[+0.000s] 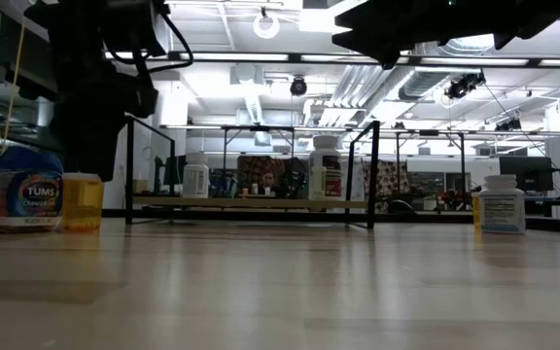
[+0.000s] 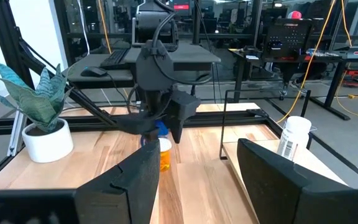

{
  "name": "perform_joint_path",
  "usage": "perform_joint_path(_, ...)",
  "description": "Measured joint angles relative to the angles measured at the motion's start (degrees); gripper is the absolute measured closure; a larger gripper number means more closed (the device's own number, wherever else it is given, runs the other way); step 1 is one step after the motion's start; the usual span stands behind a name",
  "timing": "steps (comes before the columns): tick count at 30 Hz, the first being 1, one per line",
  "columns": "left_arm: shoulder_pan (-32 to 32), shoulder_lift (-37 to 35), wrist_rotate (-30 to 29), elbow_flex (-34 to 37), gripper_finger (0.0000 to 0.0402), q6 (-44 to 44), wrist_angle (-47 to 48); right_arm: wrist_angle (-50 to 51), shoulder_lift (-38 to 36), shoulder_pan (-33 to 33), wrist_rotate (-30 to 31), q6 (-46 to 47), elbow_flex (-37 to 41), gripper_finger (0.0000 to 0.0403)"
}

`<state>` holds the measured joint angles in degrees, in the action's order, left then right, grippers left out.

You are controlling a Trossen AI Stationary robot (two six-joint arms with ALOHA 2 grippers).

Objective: Pick and place medicine bottles onto shelf by color
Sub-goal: Put the left orange pill bottle on the shelf

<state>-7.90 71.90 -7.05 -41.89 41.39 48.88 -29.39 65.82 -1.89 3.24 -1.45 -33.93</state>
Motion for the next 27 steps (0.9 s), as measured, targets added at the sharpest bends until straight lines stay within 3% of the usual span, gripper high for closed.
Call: perform_joint_path(27,4.0,0.0,2.1,0.0,0.0112,5.2,1.5,0.0,0.0,0.0,0.0,0.0,0.0,0.0197)
